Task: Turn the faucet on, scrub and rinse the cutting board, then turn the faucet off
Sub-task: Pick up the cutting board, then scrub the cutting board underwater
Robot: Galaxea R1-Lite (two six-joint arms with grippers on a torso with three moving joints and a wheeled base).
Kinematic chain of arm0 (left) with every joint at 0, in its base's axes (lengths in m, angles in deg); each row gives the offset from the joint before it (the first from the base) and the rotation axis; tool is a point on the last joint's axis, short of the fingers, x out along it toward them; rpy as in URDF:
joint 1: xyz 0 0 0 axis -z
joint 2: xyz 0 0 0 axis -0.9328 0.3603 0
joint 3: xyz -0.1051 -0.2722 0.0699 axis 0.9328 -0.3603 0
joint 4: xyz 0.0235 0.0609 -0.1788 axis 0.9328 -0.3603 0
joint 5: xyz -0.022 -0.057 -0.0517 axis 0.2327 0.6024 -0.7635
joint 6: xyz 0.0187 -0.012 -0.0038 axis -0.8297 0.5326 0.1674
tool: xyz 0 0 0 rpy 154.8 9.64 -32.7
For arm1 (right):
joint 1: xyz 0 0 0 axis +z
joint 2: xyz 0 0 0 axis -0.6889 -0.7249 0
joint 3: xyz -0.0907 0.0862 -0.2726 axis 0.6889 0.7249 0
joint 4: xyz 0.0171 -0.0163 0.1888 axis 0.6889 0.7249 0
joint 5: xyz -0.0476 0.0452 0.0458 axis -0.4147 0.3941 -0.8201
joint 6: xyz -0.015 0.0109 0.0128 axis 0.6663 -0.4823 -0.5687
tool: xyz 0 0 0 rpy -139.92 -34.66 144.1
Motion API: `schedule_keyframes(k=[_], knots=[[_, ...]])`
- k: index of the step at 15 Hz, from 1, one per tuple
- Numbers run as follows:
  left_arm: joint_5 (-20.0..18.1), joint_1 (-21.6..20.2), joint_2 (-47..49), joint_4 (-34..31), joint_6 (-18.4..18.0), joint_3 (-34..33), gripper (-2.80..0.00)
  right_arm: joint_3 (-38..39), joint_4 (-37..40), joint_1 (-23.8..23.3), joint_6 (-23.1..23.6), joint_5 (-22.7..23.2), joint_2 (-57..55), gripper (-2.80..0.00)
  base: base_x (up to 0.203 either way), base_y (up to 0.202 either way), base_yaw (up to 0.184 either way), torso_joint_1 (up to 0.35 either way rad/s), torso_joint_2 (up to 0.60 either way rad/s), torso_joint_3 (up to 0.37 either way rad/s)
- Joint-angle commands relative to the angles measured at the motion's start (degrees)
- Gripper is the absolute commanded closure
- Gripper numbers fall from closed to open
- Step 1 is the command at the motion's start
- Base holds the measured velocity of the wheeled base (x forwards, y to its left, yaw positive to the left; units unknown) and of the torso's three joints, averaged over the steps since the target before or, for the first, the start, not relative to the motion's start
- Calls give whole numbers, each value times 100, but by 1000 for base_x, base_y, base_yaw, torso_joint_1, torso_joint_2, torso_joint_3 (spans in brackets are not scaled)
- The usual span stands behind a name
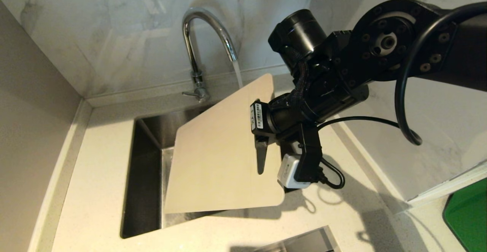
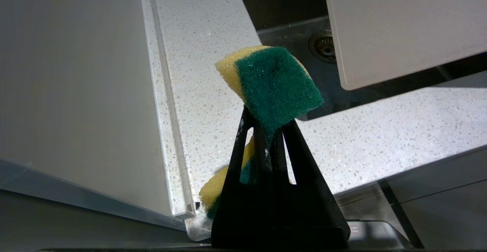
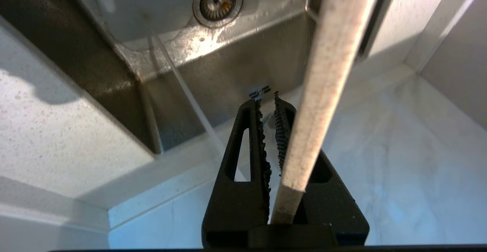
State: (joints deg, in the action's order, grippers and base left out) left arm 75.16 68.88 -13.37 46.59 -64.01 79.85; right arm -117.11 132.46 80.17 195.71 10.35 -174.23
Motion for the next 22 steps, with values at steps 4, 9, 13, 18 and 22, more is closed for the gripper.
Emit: schedule_keyframes(k=[4, 9, 13, 18, 22], knots=[[98, -1, 346, -165, -138, 791, 0, 18, 42, 2, 87, 6, -9, 0, 0, 0, 0, 0, 0, 0], [108, 382, 2319, -340, -181, 2878, 0, 27, 34, 2, 78, 14, -1, 0, 0, 0, 0, 0, 0, 0], [98, 507, 3474, -362, -213, 4336, 0, 45, 42, 2, 87, 9, 17, 0, 0, 0, 0, 0, 0, 0], [78, 518, 4745, -359, -350, 5427, 0, 53, 34, 2, 77, 15, 18, 0, 0, 0, 0, 0, 0, 0], [60, 493, 5910, -196, -356, 6057, 0, 62, 42, 2, 69, 15, 26, 0, 0, 0, 0, 0, 0, 0]])
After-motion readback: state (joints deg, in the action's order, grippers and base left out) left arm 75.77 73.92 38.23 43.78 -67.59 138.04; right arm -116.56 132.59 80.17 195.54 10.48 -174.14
